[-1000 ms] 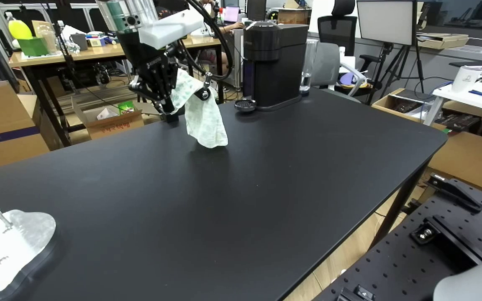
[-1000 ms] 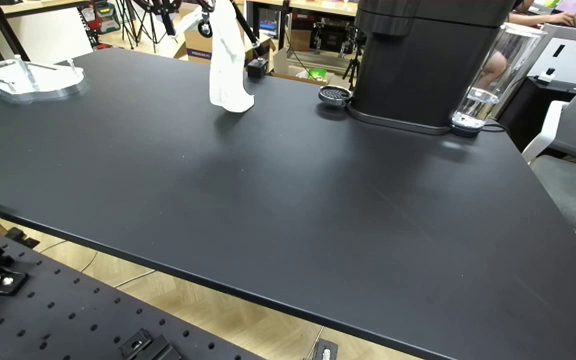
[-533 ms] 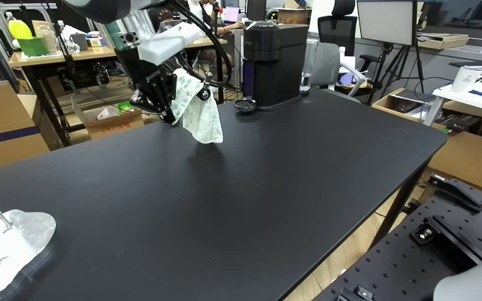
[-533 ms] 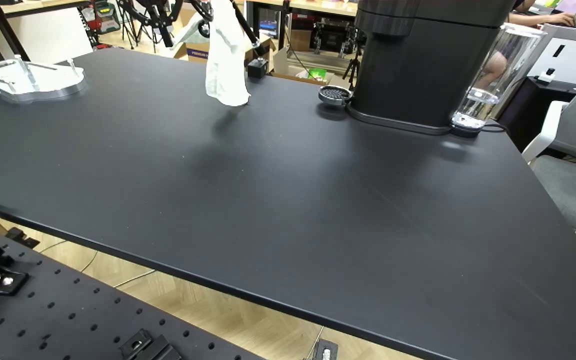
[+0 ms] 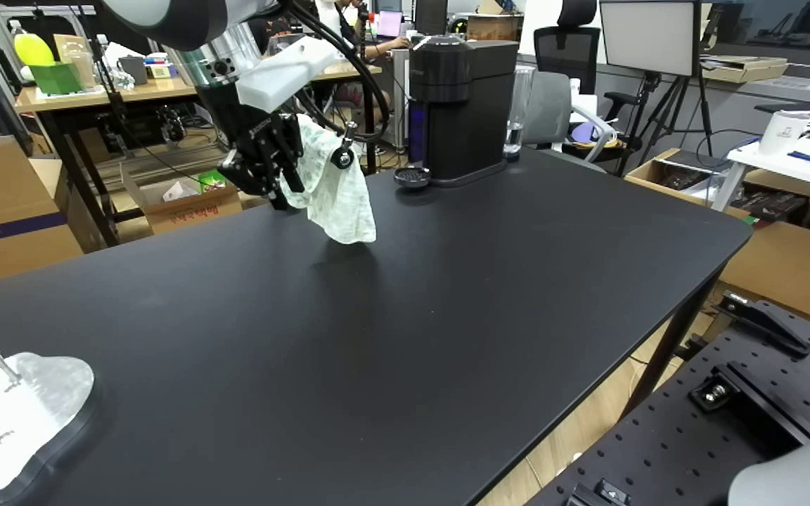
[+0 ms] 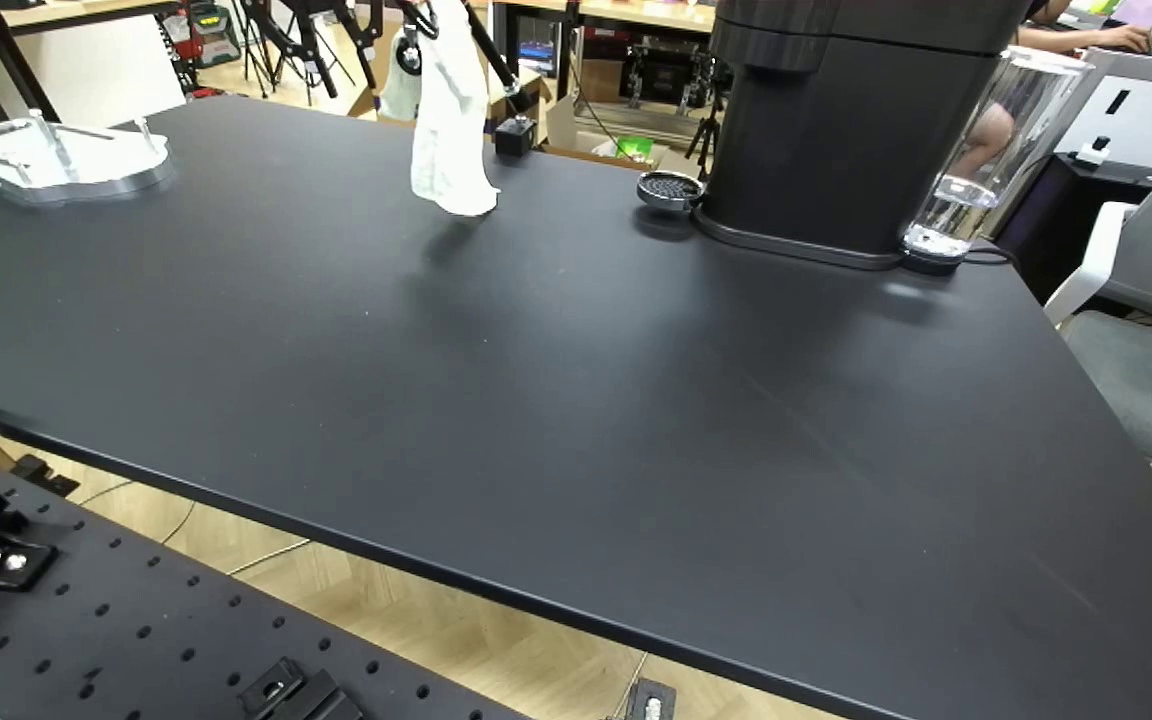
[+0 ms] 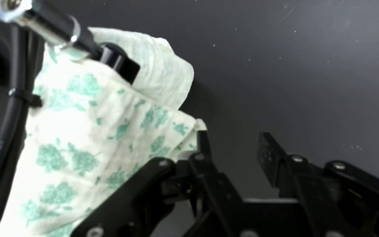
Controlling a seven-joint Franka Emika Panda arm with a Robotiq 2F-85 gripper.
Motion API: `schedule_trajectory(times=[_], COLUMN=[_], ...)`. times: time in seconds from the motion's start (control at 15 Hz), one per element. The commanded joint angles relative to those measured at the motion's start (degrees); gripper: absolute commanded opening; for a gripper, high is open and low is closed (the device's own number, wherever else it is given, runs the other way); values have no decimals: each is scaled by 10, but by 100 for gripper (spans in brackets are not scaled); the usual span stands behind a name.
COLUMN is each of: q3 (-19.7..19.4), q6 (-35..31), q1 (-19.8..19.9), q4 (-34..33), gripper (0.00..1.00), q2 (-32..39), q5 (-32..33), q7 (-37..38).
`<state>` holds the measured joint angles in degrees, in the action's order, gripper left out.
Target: Pick the cloth and hang it on the object
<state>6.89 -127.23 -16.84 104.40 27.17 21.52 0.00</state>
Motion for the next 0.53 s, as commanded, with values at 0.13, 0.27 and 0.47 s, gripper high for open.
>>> schedule_trajectory(times=[0.13, 0.27, 0.47], q3=[-11, -13, -17], q6=[14, 12, 13], q1=[-34, -48, -72], q4=[-26, -36, -51], gripper=[88, 99, 100], q2=[-7, -11, -21], q5=[51, 80, 128], q7=[44, 59, 89])
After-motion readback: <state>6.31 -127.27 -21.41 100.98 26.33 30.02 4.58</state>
